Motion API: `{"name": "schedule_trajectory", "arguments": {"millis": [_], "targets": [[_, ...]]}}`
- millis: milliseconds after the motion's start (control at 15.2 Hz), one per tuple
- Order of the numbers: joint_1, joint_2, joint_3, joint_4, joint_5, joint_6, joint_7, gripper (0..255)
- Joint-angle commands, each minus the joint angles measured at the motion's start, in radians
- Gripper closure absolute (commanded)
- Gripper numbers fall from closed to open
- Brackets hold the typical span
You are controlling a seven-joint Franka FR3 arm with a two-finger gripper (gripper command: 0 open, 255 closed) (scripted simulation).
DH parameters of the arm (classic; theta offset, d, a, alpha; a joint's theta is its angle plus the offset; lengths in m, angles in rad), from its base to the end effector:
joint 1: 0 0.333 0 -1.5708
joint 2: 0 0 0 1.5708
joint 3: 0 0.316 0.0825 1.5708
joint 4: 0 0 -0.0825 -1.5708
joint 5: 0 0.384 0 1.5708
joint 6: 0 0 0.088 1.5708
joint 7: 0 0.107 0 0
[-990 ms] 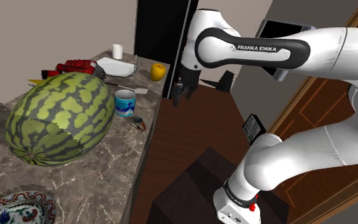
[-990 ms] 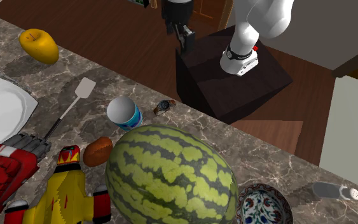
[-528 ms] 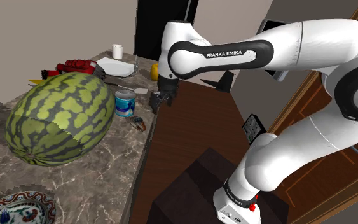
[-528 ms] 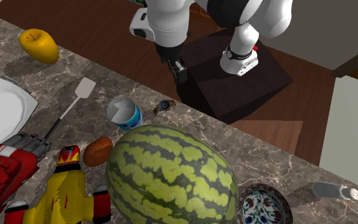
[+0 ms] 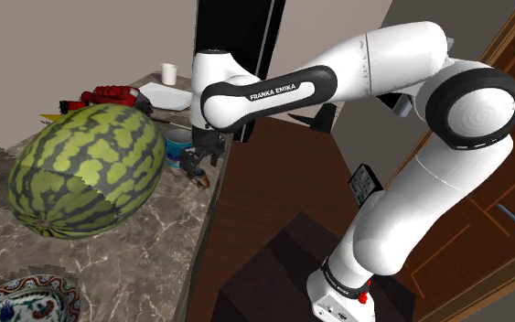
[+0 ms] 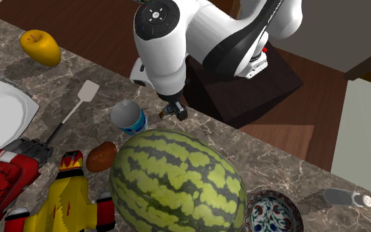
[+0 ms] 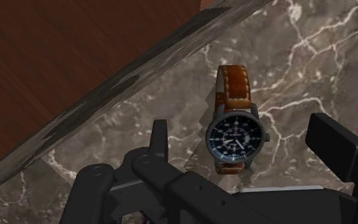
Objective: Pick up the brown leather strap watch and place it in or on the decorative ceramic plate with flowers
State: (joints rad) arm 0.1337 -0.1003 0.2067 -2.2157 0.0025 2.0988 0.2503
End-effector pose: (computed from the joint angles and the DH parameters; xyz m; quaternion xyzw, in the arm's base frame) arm 0.4784 0.1709 0.4178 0.9990 0.0438 -0.0063 0.0115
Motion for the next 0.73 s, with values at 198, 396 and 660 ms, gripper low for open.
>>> {"name": "schedule_trajectory", "arguments": {"millis": [198, 396, 660], "targets": [[0.001, 0.042, 0.003, -0.021, -0.009, 0.062, 0.009, 0], [0.001, 0.059, 0.004, -0.040, -0.013, 0.097, 0.012, 0], [0.001, 0.059, 0.004, -0.039, -0.013, 0.097, 0.012, 0]]}}
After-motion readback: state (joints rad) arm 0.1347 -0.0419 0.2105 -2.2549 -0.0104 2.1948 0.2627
